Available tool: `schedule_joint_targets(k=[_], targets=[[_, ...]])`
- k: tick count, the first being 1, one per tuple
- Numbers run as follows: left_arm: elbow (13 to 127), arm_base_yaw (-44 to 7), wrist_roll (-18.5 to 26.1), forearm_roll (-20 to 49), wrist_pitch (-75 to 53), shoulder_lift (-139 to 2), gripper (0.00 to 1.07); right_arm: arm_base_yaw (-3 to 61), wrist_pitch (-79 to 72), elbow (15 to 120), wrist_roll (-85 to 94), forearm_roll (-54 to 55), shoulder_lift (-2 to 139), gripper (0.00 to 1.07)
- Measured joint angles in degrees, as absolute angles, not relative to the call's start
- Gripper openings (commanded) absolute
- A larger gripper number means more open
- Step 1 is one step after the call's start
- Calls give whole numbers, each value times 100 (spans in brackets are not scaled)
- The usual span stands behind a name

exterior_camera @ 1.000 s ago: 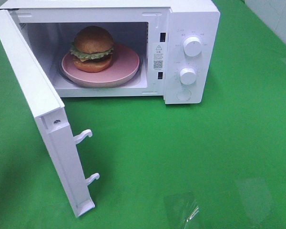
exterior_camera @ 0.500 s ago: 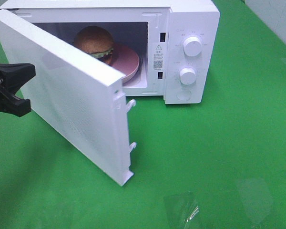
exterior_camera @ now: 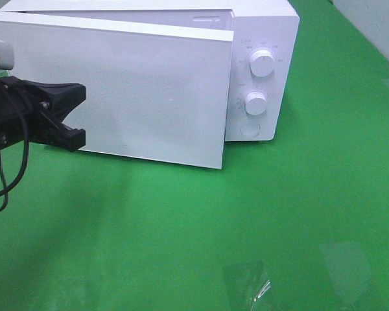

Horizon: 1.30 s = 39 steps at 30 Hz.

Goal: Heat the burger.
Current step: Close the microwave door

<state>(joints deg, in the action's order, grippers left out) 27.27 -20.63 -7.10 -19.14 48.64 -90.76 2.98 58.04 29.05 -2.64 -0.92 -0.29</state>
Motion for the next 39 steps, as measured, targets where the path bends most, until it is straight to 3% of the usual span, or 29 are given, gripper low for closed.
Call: schedule_joint_targets(k=[9, 14, 24, 39], targets=[[3289, -2538, -699, -1513, 4819, -9494, 0, 298, 5804, 2905, -264, -92, -29, 76], [3822, -2905, -458, -1112, 4532, -9849, 0, 298, 5804, 2905, -264, -92, -29, 76], [4756, -3197, -281, -510, 4160, -10468, 0, 298, 5804, 2905, -264, -92, -29, 76], [5718, -3317, -275, -699, 3518, -11029, 0, 298, 5804, 2905, -264, -92, -29, 76]])
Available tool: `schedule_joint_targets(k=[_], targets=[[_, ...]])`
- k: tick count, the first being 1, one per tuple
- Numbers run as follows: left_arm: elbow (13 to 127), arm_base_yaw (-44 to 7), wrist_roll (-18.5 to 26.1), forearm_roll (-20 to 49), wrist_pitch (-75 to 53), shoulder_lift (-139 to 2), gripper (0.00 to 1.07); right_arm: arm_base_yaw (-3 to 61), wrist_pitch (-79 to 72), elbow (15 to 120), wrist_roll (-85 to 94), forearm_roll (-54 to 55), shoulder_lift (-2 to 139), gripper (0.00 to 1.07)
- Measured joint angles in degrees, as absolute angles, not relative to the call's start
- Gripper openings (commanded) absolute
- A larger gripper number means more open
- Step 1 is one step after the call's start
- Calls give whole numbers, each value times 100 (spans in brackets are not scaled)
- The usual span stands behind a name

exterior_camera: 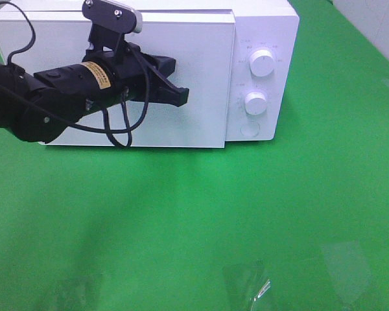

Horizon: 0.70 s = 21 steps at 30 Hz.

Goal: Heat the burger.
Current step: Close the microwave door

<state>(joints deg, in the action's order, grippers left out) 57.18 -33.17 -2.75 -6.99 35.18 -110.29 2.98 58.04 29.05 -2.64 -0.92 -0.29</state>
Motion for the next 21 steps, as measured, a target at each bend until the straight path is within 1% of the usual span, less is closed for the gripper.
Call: schedule_joint_targets(k=[5, 9, 15, 21], targets=[[5913, -3340, -275, -733, 3443, -11155, 0, 298, 5804, 2905, -264, -92, -29, 76], [6291, -3438, -275, -957, 3300, -11396, 0, 298, 5804, 2905, -264, -92, -29, 76], [6578, -3484, -258, -968, 3237, -11602, 0, 298, 5804, 2905, -264, -92, -29, 76], [6606, -3564, -258, -882, 3140, -11625, 0, 298, 5804, 2905, -264, -92, -29, 76]])
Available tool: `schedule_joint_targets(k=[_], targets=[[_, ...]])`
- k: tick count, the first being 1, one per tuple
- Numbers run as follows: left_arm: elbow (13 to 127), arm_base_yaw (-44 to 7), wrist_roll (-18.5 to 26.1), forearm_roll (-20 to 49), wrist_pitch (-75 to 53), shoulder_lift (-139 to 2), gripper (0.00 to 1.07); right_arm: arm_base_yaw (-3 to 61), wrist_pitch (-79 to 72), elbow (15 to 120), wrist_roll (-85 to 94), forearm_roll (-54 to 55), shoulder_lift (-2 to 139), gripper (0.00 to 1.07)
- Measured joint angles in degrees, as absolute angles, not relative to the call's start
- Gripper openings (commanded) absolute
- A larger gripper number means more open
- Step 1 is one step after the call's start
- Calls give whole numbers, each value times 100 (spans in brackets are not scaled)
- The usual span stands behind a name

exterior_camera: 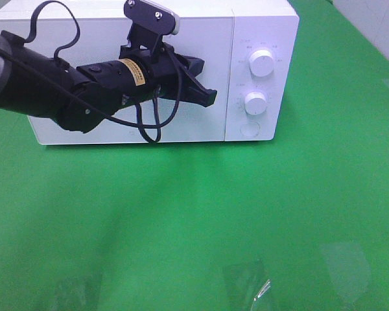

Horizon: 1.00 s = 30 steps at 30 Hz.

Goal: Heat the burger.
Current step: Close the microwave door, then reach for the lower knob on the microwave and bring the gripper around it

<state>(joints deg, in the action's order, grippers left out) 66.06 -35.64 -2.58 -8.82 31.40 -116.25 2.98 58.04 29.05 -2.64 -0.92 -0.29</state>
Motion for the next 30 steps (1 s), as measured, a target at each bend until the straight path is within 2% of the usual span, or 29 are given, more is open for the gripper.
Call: schedule_joint_targets(k=[5, 7, 8, 9, 10, 11, 12, 13, 14, 15, 16, 19, 21, 26, 30], targets=[[6692, -3753, -275, -521, 2767, -11499, 0, 298, 5804, 2905, -264, -92, -29, 76], [6698, -3787, -275, -493, 2647, -11459, 3, 298, 5804, 2905, -264, -92, -29, 76], [6704, -3850, -275, -424, 2275, -11345, 16, 298, 5804, 2905, -264, -92, -29, 76], [6704, -3850, -275, -424, 2275, -11345, 16, 298, 5804, 2905, -264, -92, -29, 76], [6704, -3908, -275, -407, 1908, -11247, 37, 298, 5798, 2905, -264, -92, -29, 76], [6704, -3908, -275, -407, 1908, -11247, 37, 298, 5798, 2905, -264, -92, -29, 76], [6704, -3976, -275, -395, 1421, -11133, 67, 298, 5798, 2905, -264, -92, -29, 76], [6704, -3976, -275, -395, 1421, -11133, 67, 298, 5798, 2905, -264, -92, -29, 76], [6704, -4039, -281, -390, 940, -11029, 90, 298, 5798, 2905, -264, -92, -29, 76], [6704, -4039, -281, -390, 940, -11029, 90, 298, 5798, 2905, -264, -92, -29, 76], [6704, -4085, -304, -378, 487, -10943, 102, 298, 5798, 2905, -264, -92, -29, 76], [6704, -4137, -367, -355, -34, -10840, 101, 298, 5798, 2905, -264, -92, -29, 76], [6704, -4240, -516, -166, -1071, -10542, 101, 298, 5798, 2905, -264, -92, -29, 76], [6704, -4297, -561, 40, -1811, -10285, 101, 298, 5798, 2905, -264, -92, -29, 76], [6704, -4314, -556, 189, -3421, -9746, 101, 298, 5798, 2905, -264, -92, -29, 76]])
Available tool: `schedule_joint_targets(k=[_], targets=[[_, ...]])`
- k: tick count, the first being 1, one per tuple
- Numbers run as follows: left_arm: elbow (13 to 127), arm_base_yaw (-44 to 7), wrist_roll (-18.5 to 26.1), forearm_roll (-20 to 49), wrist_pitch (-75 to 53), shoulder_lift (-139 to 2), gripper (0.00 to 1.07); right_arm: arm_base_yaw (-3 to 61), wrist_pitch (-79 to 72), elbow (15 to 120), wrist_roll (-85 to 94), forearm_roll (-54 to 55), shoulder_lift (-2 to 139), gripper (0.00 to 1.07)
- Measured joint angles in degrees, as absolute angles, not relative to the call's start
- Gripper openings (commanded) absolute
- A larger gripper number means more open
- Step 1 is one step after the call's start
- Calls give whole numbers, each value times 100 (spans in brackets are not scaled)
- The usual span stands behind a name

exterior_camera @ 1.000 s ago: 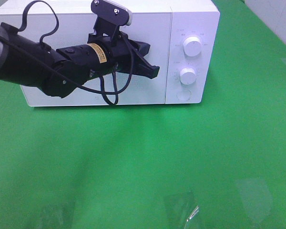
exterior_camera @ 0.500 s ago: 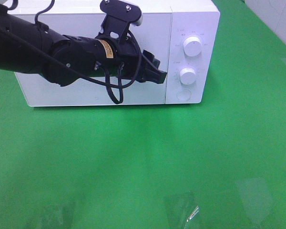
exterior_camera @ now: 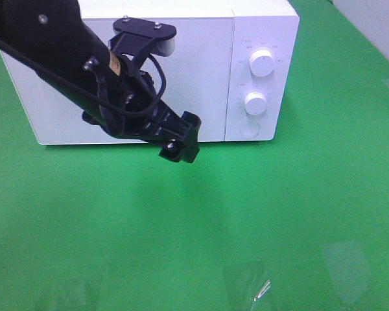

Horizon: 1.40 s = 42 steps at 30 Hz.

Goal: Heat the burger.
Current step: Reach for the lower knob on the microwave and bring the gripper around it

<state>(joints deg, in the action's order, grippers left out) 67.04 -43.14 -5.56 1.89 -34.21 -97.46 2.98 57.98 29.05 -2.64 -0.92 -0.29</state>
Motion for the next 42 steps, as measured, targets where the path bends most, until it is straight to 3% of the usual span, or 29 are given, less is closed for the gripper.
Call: schedule_joint_targets(k=[14, 18, 19, 20, 22, 23, 24, 25, 26, 28, 29, 31, 36, 42], targets=[[6715, -4177, -539, -52, -5214, -8486, 101, 298, 5798, 2905, -264, -92, -29, 76], [6715, -3644, -407, -52, -5558, -8199, 101, 298, 5798, 2905, -264, -92, -29, 76], [6715, -3260, -264, -52, -5701, -8102, 101, 298, 5798, 2905, -264, -92, -29, 76], [6715, -3260, -264, -52, -5701, -8102, 101, 298, 5798, 2905, -264, -92, -29, 76], [6715, -2722, 0, -40, -5861, -7993, 101, 298, 5798, 2905, -264, -92, -29, 76], [6715, -2722, 0, -40, -5861, -7993, 101, 298, 5798, 2905, -264, -92, -29, 76], [6715, -2280, 189, 0, -5987, -7941, 101, 298, 5798, 2905, -264, -92, -29, 76], [6715, -2280, 189, 0, -5987, -7941, 101, 298, 5798, 2905, -264, -92, -29, 76], [6698, -1851, 401, 138, -6073, -7878, 101, 298, 5798, 2905, -264, -92, -29, 76], [6686, -1679, 481, 189, -6079, -7861, 101, 298, 5798, 2905, -264, -92, -29, 76], [6600, -1289, 625, 355, -6096, -7781, 101, 298, 5798, 2905, -264, -92, -29, 76], [6463, -985, 670, 556, -6096, -7695, 101, 298, 5798, 2905, -264, -92, -29, 76], [6062, -487, 751, 911, -6096, -7403, 101, 298, 5798, 2905, -264, -92, -29, 76], [5306, -401, 751, 785, -6039, -6744, 101, 298, 5798, 2905, -264, -92, -29, 76]])
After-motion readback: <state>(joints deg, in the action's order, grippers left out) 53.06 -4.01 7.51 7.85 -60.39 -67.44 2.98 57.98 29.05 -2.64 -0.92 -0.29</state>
